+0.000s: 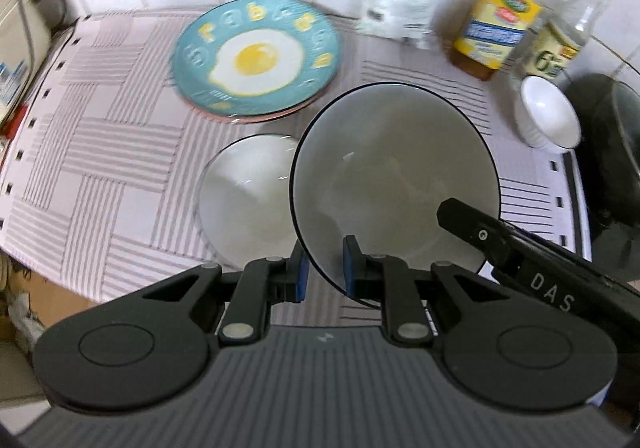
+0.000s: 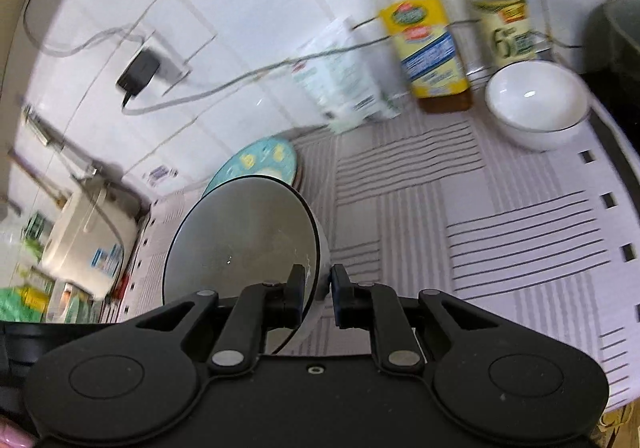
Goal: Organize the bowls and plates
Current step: 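Carry the white bowl with the right tool and nest it into the placed bowl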
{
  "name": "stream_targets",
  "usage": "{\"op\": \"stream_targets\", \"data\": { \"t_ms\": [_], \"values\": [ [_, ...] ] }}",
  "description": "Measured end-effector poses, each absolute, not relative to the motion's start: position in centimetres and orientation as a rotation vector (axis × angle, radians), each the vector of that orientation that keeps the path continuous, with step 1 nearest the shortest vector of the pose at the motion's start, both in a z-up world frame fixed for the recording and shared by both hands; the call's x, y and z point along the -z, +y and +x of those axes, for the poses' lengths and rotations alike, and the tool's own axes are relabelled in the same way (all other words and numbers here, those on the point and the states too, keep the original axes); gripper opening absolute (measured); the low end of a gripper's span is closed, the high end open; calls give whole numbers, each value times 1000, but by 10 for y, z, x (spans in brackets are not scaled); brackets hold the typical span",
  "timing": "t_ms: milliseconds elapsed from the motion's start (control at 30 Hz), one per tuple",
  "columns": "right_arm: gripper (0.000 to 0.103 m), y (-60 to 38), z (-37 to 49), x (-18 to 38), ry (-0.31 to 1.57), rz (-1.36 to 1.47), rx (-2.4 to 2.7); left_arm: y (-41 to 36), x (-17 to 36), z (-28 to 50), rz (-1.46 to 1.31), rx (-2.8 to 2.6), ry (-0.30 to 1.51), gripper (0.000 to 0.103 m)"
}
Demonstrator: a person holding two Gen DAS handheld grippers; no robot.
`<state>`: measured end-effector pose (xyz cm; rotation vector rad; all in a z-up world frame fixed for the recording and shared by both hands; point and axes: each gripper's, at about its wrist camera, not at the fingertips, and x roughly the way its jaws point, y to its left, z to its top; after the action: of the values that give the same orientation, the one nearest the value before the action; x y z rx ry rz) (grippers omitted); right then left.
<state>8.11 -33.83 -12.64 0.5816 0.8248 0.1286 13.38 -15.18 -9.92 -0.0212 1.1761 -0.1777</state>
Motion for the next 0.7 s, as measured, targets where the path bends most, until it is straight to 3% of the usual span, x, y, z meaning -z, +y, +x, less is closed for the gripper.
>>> {"op": "stream_targets", "data": {
  "t_ms": [700],
  "values": [
    [19, -255, 126, 157, 903, 401, -262, -81, 152, 173, -156, 33, 1342, 22]
  ]
}}
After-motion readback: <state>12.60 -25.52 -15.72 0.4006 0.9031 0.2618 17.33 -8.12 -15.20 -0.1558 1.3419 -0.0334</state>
